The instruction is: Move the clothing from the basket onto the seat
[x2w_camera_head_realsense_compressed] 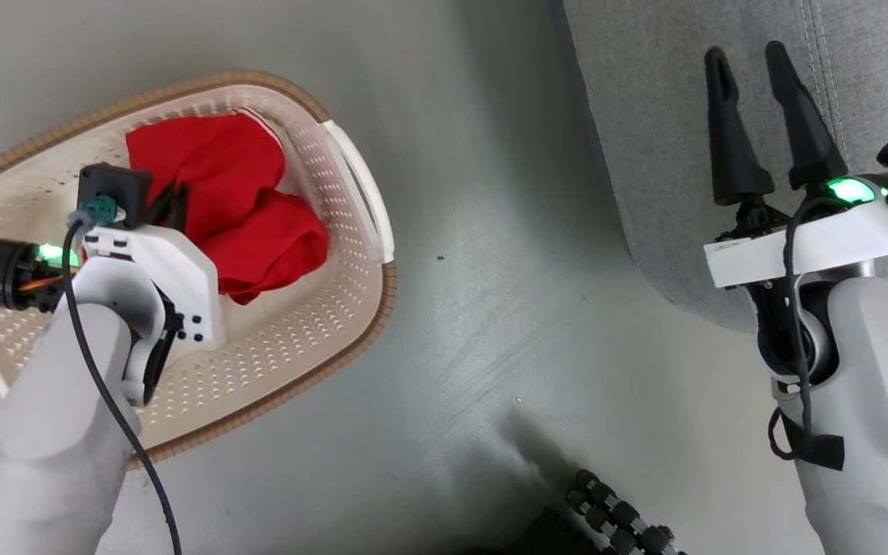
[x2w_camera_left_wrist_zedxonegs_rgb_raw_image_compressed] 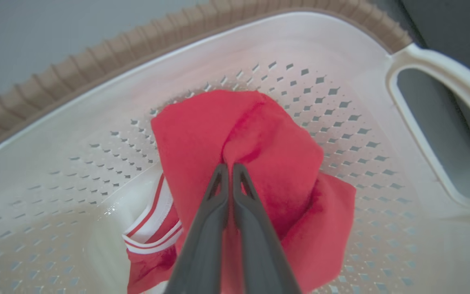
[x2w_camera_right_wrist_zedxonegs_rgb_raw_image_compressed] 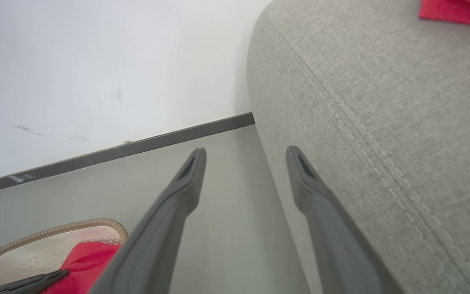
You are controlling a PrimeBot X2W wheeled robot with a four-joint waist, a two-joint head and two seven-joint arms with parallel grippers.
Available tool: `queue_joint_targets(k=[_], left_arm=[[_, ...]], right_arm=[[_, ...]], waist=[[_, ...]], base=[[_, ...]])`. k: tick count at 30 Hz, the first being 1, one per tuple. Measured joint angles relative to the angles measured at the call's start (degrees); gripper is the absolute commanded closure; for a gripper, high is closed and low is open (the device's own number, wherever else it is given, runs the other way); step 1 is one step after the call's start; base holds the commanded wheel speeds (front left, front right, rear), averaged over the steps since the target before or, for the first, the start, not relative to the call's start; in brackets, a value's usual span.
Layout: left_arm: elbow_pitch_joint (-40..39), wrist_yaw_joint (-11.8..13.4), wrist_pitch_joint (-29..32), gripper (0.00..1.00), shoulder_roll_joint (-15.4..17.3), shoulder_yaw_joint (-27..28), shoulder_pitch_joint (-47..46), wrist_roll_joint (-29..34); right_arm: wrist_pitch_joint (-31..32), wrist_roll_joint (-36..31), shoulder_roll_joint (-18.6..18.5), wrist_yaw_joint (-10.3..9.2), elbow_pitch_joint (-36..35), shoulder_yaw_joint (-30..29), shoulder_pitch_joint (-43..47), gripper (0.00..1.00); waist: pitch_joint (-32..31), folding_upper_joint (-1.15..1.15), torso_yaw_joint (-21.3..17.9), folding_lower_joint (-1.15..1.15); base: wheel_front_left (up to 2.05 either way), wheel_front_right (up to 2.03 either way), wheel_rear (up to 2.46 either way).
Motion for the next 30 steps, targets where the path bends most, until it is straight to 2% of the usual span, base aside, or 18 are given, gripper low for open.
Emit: queue_joint_targets(k=[11,20,30], left_arm=[[-1.9,-0.6,-4.7,1.00,-2.6,0.4,3.3,-1.6],[-4.8,-1.4,-9.6,1.00,-6.2,0.5,6.5,-4.1],[-8.6,-2.2,-14.4,1.00,-8.5,0.7,9.3,-5.1]], right_arm=[[0.0,-3.1,-0.2,0.00,1.1,-1.8,0.0,0.00],[0.0,-5.5,-3.0,0.00,2.9,-1.2,0.3,0.00],[0.0,-5.7,-4.5,0.00,5.1,0.6,2.8,0.00]], waist=[[-4.6,0.00,3.2,0.00],[-9.8,0.00,6.8,0.00],[-15.7,0.00,11.0,0.00]], base=[[0.00,0.00,0.00],[0.00,0.00,0.00],[0.00,0.00,0.00]])
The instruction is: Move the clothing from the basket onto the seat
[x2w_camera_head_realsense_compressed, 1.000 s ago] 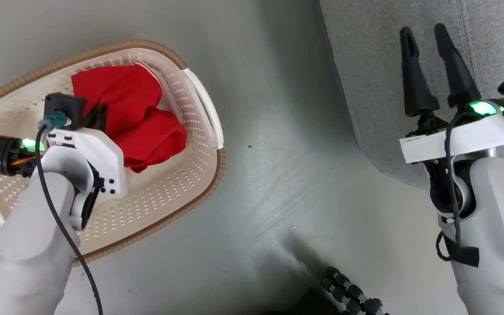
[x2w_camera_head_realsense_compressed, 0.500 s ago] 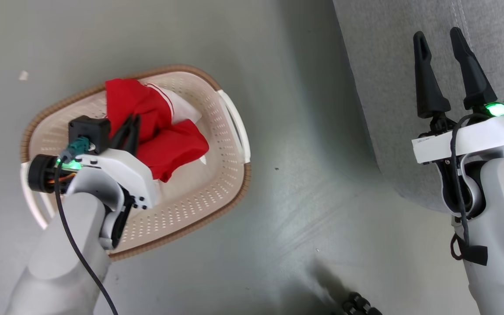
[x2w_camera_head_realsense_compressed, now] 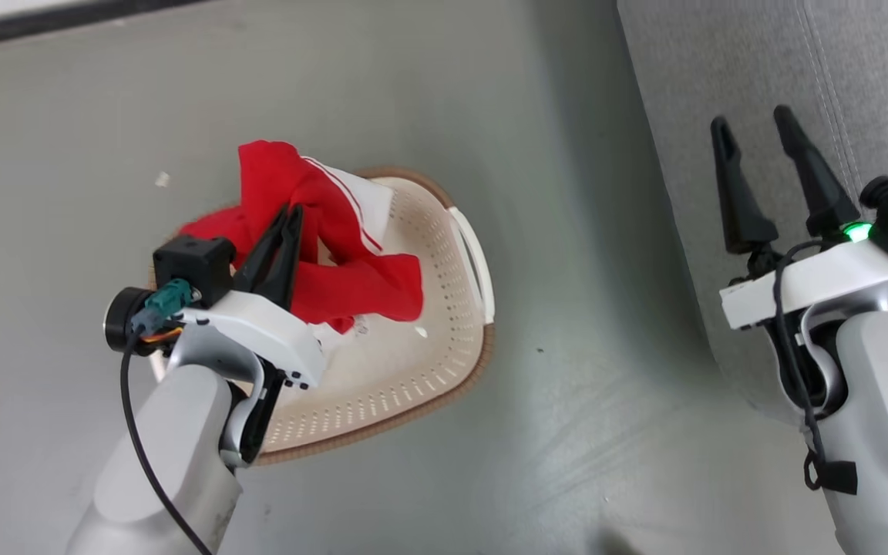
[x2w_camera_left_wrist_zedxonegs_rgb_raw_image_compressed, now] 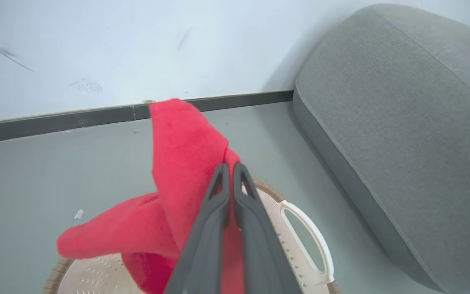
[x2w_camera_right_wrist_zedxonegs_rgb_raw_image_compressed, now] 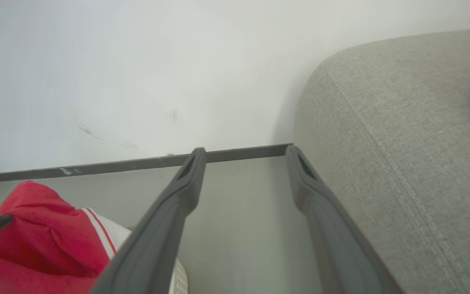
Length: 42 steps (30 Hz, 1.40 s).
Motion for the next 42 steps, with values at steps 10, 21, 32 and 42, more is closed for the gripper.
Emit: queue_joint_targets(k=[10,21,32,42], left_arm=[[-1.9,-0.9,-2.0,1.00,-1.1,-1.1,3.4,-1.8],[-4.2,-1.0,-3.1,1.00,-1.7,-1.8,6.9,-2.6],[-5.0,-1.0,-3.2,1.00,-1.7,-2.6,10.7,-3.4],[-5.8,-1.0,-2.3,1.00,-1.8,-3.8,13.8,-4.4]], right_arm=[[0.0,-0.4,-1.8,0.00,1.0,2.2,1.6,0.00],[0.0,-0.4,-2.8,0.00,2.5,3.2,5.5,0.00],[0.0,-0.4,-3.0,0.00,3.9,4.0,9.8,0.00],[0.0,-0.3,-3.2,0.00,4.3,4.3,13.6,0.00]], waist=[[-6.3,0.00,3.9,0.00],[-13.0,0.00,7.7,0.00],[-19.5,0.00,10.7,0.00],[-25.0,0.00,12.8,0.00]], base=[[0.00,0.00,0.00],[0.00,0.00,0.00],[0.00,0.00,0.00],[0.00,0.00,0.00]])
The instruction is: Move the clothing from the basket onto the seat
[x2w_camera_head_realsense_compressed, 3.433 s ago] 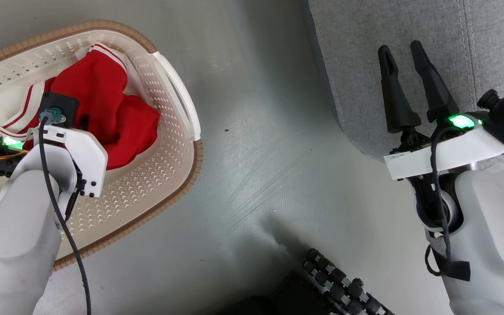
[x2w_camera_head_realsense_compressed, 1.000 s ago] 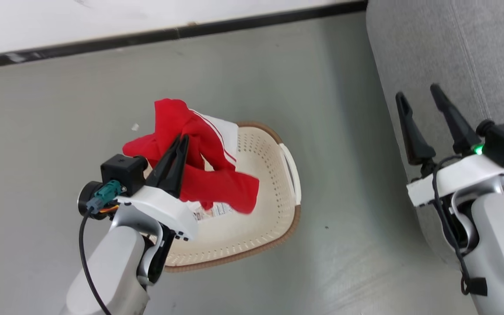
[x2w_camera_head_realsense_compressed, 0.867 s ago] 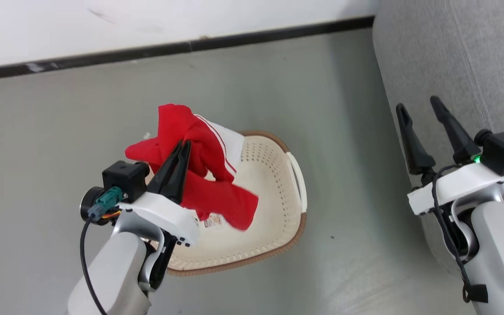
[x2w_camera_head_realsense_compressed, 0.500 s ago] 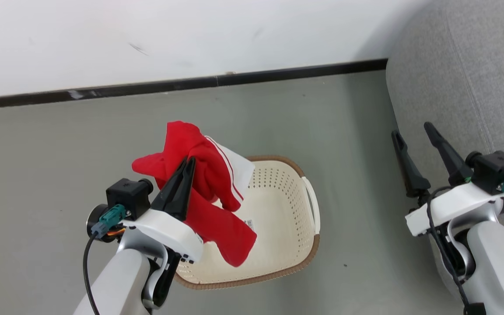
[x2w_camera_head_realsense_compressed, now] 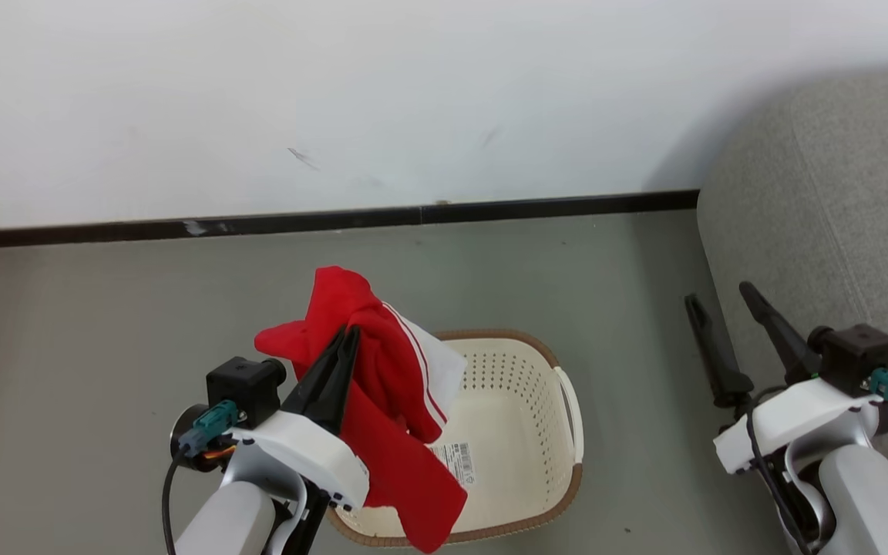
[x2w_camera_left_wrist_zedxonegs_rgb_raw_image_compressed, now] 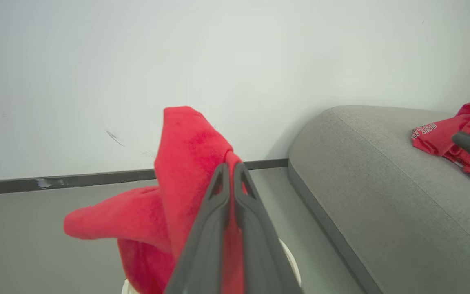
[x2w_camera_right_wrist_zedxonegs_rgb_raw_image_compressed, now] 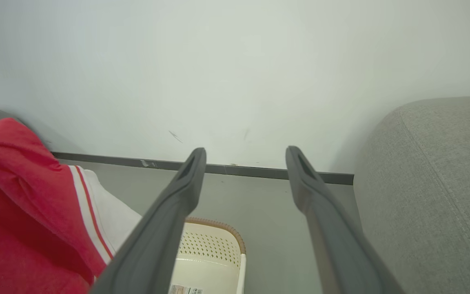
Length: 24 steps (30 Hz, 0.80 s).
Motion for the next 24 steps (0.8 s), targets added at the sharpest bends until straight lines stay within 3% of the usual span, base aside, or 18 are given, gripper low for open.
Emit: queue_joint_targets(k=[16,24], left_arm=[[-3.2,0.4,1.8,1.00,0.1,-1.2,3.3,-0.4],[-6.6,0.6,3.2,1.00,0.8,-2.4,3.9,0.0]], right_arm=[[0.0,0.4,0.2,0.00,0.2,2.3,5.6,0.00],[0.0,0.4,0.5,0.00,-0.6,7.6,6.2,0.00]], waist=[[-6.7,0.00,2.6,0.00],[-8.8,0.00,4.3,0.00]], base=[[0.00,0.00,0.00],[0.00,0.00,0.00]])
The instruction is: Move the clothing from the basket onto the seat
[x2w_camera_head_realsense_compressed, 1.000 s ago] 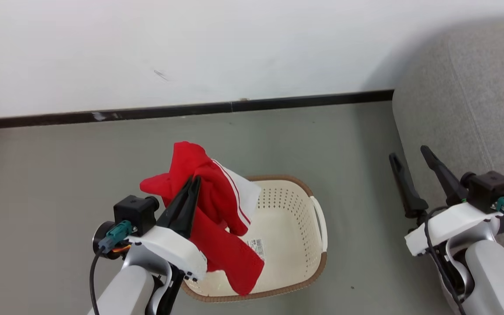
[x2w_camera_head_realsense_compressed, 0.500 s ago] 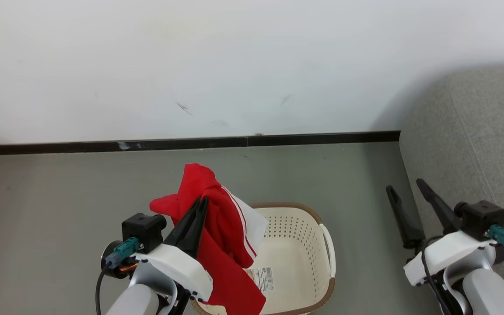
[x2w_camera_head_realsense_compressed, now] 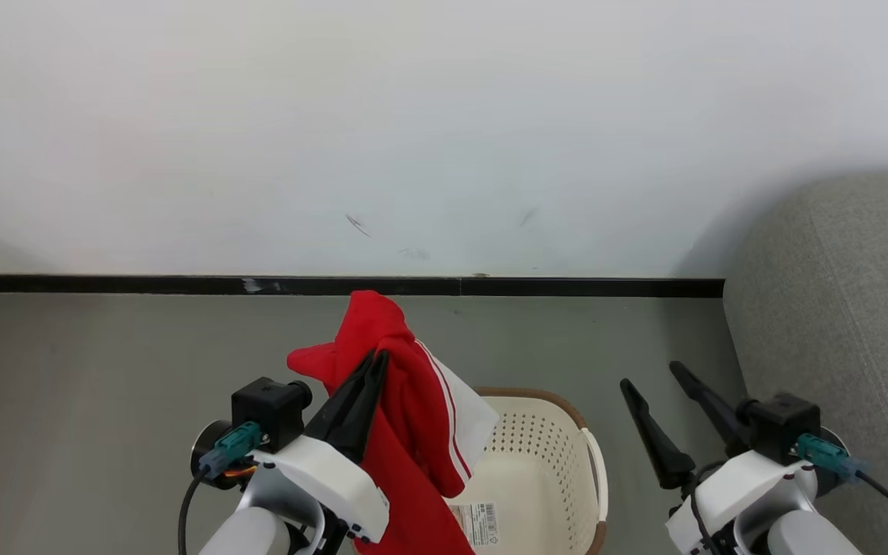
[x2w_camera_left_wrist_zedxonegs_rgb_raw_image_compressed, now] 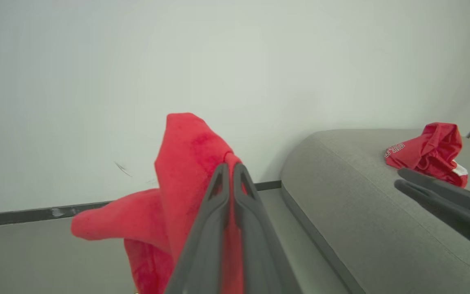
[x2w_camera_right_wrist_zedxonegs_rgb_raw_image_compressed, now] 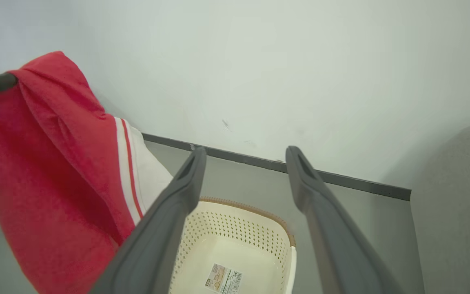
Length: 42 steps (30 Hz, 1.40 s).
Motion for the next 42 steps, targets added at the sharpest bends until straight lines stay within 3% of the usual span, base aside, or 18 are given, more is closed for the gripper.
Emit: queue_joint_targets(k=[9,24,42], left_arm=[[-3.3,-1.1,2.6,1.00,0.8,-2.8,0.0,1.2],[-7.7,-6.5,6.9,1.00,2.6,-7.3,-1.5,0.8],[-10.7,-8.1,9.4,1.00,4.7,-10.3,-1.6,-3.3]], right_arm=[[0.0,0.0,0.4,0.00,-1.1,7.3,-0.3,0.00],[0.0,0.3,-0.7,0.00,-1.6,19.0,-5.1,0.00],[0.0,1.9,-3.9,0.01,-1.3,28.8,-9.8,0.00]], waist=[[-1.3,0.00,1.9,0.00],[-2.2,0.00,4.8,0.00],[-2.4,0.00,5.2,0.00]], base=[[0.00,0.00,0.00],[0.00,0.00,0.00],[0.00,0.00,0.00]])
